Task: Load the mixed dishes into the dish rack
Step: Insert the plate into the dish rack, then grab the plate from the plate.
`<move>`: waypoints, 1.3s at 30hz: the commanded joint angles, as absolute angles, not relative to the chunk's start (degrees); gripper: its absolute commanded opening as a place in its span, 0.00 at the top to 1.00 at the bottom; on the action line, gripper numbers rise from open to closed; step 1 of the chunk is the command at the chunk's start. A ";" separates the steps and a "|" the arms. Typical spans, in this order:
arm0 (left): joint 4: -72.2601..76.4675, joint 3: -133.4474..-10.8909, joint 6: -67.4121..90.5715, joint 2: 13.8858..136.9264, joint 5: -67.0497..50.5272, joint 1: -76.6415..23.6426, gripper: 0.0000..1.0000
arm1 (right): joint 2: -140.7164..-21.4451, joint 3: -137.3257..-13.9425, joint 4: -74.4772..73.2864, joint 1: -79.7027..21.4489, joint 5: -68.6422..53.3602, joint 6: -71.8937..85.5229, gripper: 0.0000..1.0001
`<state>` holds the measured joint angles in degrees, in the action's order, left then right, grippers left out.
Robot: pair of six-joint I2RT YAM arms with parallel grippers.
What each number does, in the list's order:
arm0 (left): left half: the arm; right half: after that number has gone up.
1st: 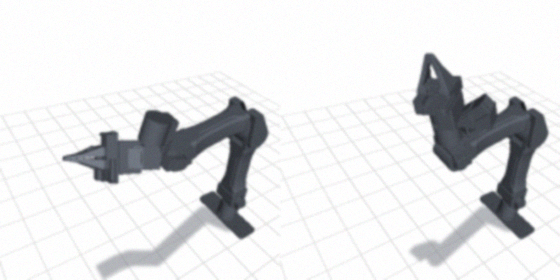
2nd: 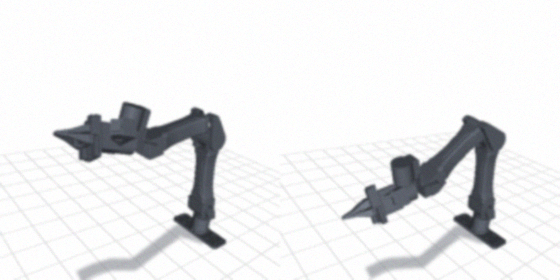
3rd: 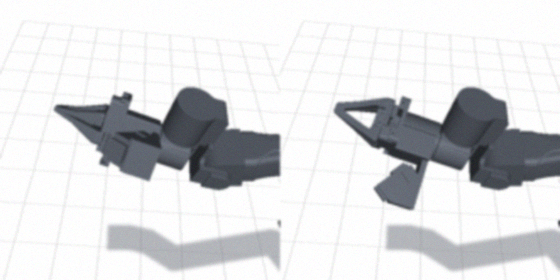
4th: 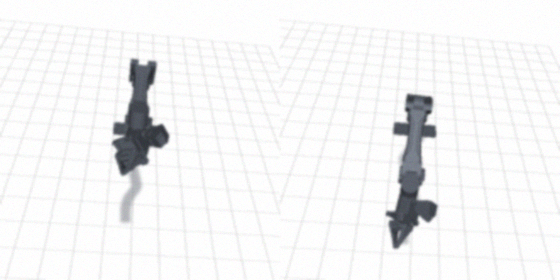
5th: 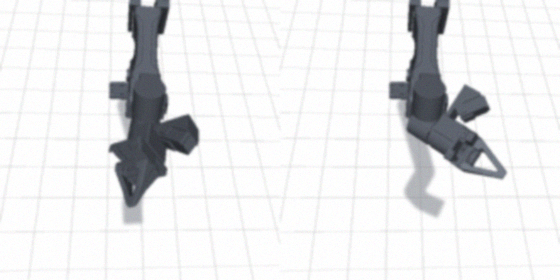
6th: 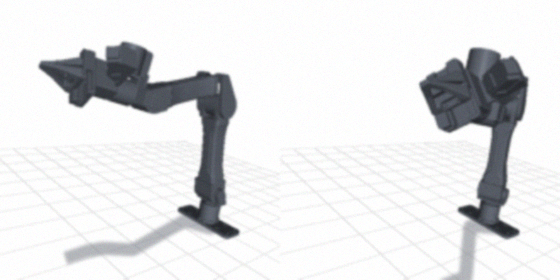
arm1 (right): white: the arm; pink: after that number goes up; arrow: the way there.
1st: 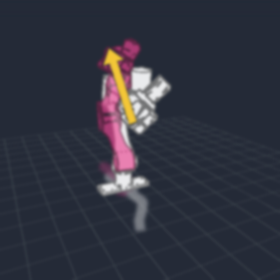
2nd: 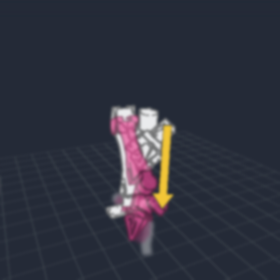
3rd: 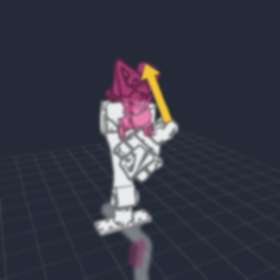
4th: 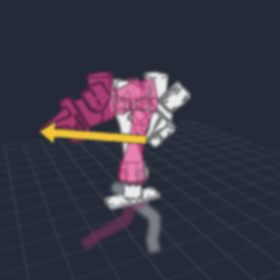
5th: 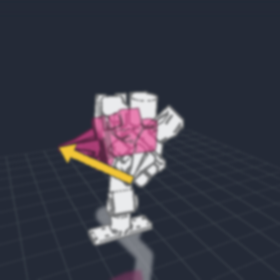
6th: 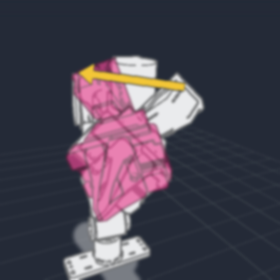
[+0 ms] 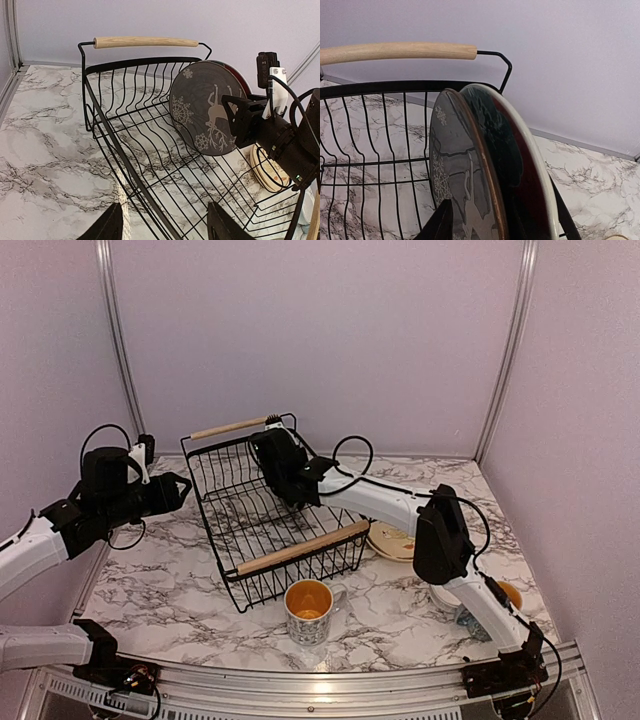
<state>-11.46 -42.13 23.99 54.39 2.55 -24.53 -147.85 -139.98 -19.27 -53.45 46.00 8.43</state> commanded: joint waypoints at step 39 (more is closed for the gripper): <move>-19.79 -62.17 18.50 62.93 -1.78 -33.39 0.47 | -99.62 -100.66 -19.91 -41.45 3.16 -0.97 0.17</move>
